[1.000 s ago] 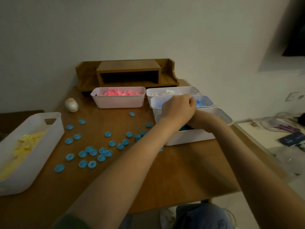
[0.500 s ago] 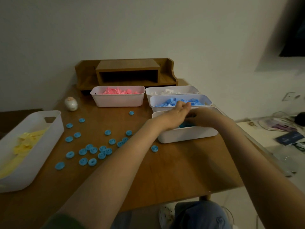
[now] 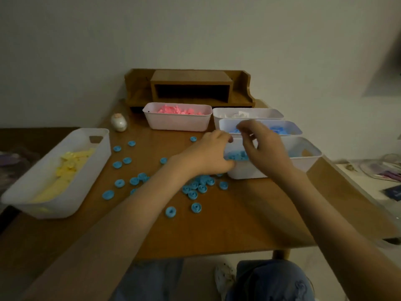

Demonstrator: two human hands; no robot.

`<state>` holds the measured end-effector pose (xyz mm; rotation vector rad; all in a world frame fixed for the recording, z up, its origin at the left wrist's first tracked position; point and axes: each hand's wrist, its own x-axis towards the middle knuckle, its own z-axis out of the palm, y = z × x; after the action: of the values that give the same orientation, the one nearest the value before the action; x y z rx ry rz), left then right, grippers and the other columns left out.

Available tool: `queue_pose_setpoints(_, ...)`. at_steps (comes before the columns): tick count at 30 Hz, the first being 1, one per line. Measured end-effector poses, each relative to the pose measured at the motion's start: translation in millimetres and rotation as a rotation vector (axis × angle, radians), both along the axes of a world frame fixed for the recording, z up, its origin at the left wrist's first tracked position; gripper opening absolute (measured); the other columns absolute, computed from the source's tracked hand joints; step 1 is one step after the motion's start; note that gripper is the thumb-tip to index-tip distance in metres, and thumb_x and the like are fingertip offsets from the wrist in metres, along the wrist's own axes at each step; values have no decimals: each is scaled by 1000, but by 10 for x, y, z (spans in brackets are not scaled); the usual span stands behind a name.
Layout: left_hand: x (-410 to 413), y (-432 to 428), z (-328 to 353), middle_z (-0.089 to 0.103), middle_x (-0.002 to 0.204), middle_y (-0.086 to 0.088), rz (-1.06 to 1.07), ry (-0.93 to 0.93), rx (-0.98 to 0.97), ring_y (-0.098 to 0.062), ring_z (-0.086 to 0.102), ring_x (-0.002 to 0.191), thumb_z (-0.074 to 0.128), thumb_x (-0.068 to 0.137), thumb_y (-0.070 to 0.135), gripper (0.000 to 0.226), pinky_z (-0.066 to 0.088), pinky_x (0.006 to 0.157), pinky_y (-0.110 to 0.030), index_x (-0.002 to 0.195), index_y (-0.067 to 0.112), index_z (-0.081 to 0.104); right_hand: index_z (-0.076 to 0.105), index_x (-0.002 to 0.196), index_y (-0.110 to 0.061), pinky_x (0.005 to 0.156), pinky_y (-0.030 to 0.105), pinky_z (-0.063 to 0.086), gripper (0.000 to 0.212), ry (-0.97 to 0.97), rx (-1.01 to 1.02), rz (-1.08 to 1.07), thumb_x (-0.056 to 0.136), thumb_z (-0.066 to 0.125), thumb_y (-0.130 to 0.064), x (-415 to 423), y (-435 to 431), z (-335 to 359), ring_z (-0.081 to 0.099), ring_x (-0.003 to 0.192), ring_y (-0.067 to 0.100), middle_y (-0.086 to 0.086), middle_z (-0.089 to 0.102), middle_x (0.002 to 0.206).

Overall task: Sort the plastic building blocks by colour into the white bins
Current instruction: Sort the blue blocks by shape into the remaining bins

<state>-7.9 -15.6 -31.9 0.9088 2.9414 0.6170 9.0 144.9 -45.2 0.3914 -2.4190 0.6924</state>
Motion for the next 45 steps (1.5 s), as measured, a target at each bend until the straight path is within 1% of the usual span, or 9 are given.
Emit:
queue_pose_setpoints(4,172,-431,-215,-9,158,3,82,-140,-279,-24,-5,145,55,74,72,107,5,116,-54,150,30,-7,39,135,-18,94,20,40,45,-129,107,227,92,50,-14,195,-457,-262,50,115,12,2,52,129)
queue_pose_setpoints(7,323,-629,-415,-19,157,1,105,-205,-440,-23,-16,144,42,72,83,107,-7,114,-57,150,31,-10,19,147,-23,101,15,22,64,-180,274,247,92,52,-21,208,-619,-360,35,132,9,-2,35,147)
queue_pose_setpoints(10,332,-670,-592,-9,159,-1,157,-159,-395,-23,-8,145,35,81,77,92,-6,115,-55,151,28,1,8,149,-26,106,17,17,65,-289,259,252,96,47,-29,184,-722,-439,19,141,9,-5,18,156)
queue_pose_setpoints(15,132,-806,-727,15,155,-2,255,-34,-281,-27,13,142,31,88,66,72,13,114,-48,148,29,17,4,149,-30,116,38,14,62,-507,218,98,97,34,-46,4,-786,-644,9,145,20,-1,9,158)
queue_pose_setpoints(21,105,-819,-805,39,128,-4,221,256,-242,-22,36,116,35,94,50,51,29,95,-35,133,17,35,38,134,-22,98,39,31,38,-390,400,71,100,28,-36,-195,-912,-658,39,115,20,3,44,127)
queue_pose_setpoints(29,81,-816,-834,39,92,2,277,253,-23,-16,46,88,48,88,47,31,37,71,-27,86,18,36,48,98,-16,80,32,41,15,-291,346,157,97,39,-28,-293,-935,-688,42,87,14,1,46,95)
queue_pose_setpoints(35,106,-814,-794,45,80,3,346,176,-41,-16,46,70,49,87,51,35,38,60,-31,85,18,39,43,90,-19,65,30,47,20,-398,230,62,96,40,-38,-268,-961,-636,49,71,10,-4,49,79)
queue_pose_setpoints(41,111,-822,-796,44,76,6,312,217,-85,-12,42,62,46,90,49,31,25,46,-26,89,20,34,48,89,-14,53,33,47,31,-308,341,16,97,37,-42,-241,-983,-664,51,55,15,-3,48,61)
queue_pose_setpoints(45,101,-823,-792,44,69,6,314,200,-102,-13,44,60,47,90,48,31,29,49,-28,88,19,35,49,89,-13,51,32,44,33,-263,389,-1,97,35,-43,-241,-981,-670,50,54,16,-4,44,58)
